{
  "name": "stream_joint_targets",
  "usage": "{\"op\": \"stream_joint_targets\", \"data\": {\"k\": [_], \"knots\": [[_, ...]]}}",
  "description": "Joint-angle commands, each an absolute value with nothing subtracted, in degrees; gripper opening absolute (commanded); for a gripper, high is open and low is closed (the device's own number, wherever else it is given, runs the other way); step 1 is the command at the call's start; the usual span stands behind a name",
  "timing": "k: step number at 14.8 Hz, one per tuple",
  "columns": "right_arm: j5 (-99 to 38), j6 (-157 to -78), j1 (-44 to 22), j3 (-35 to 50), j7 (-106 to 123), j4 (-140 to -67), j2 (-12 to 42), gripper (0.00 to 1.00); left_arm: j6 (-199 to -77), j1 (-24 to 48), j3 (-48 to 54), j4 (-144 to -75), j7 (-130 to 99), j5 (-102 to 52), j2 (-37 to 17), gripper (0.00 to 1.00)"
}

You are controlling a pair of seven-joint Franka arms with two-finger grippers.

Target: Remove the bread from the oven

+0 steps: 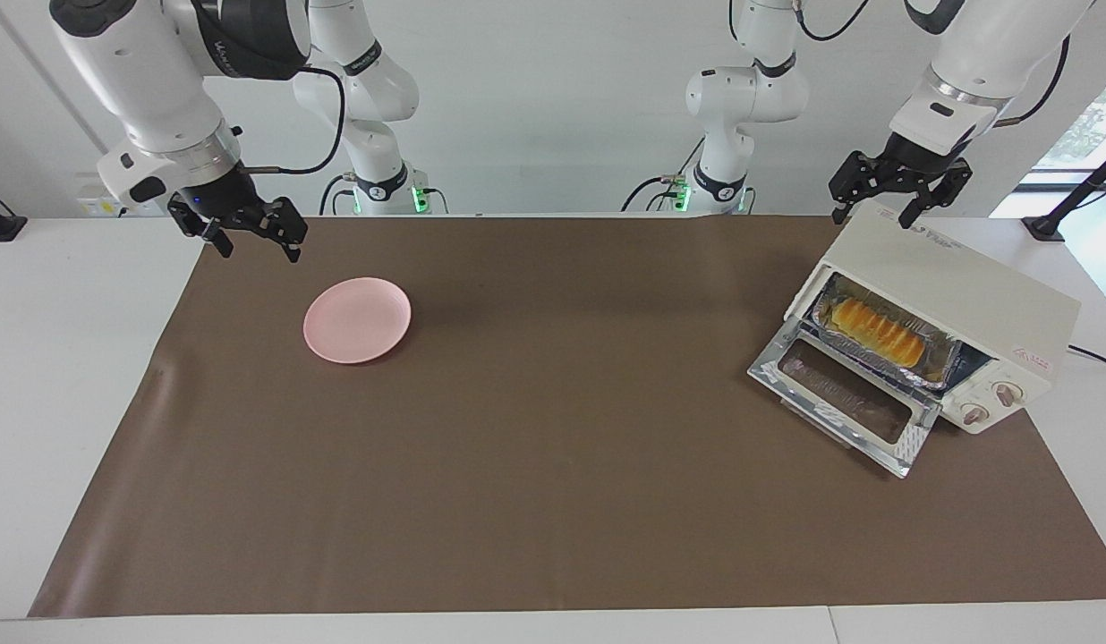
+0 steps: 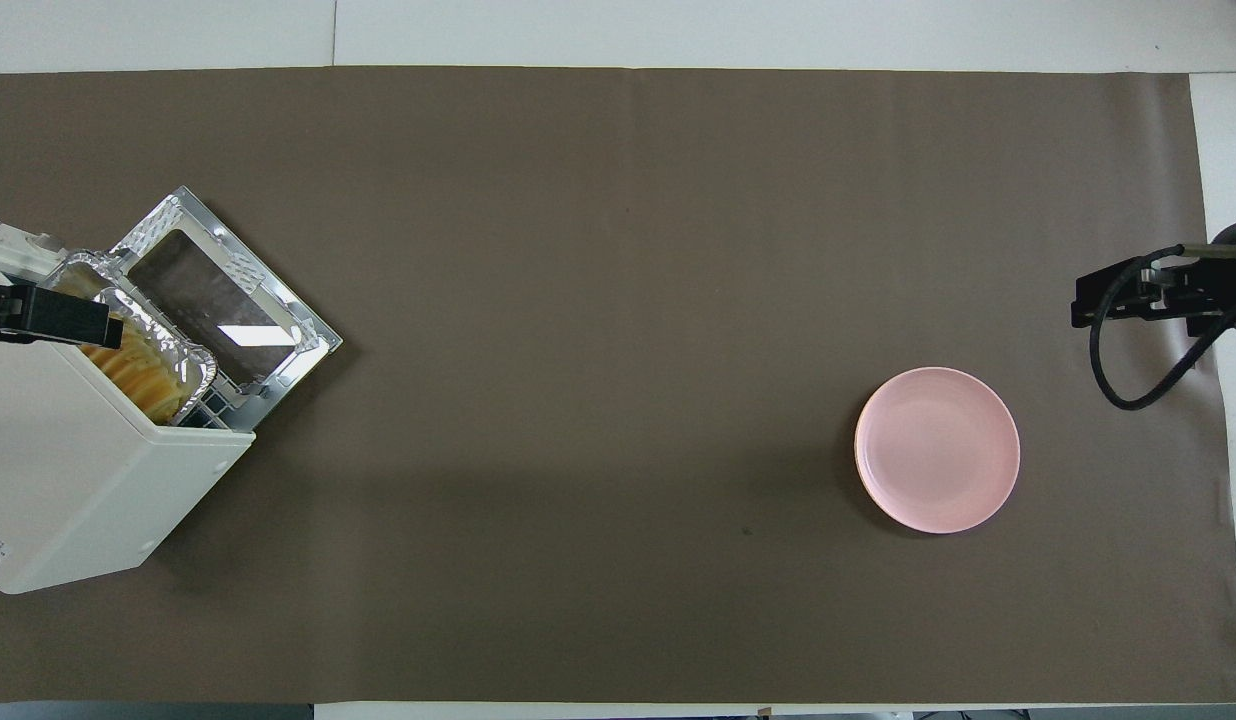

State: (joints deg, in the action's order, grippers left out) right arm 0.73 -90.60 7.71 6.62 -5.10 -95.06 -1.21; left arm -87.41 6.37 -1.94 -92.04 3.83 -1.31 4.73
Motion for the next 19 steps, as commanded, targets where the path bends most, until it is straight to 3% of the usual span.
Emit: {"op": "stream_joint_targets", "data": {"k": [1,19], "knots": [[0.4,-90.1,8.3,6.9,-3.7,-95.7,-2.1,1.0,-87.5,5.5,-1.4,-91.1,4.7,-1.2,4.4,1.0],[0.4,-90.2,8.3,6.9,-3.7,-95.7,-2.1,1.0,-85.3,6.1,-1.3,-89.7,4.3,-0.7,3.9,1.0]]}}
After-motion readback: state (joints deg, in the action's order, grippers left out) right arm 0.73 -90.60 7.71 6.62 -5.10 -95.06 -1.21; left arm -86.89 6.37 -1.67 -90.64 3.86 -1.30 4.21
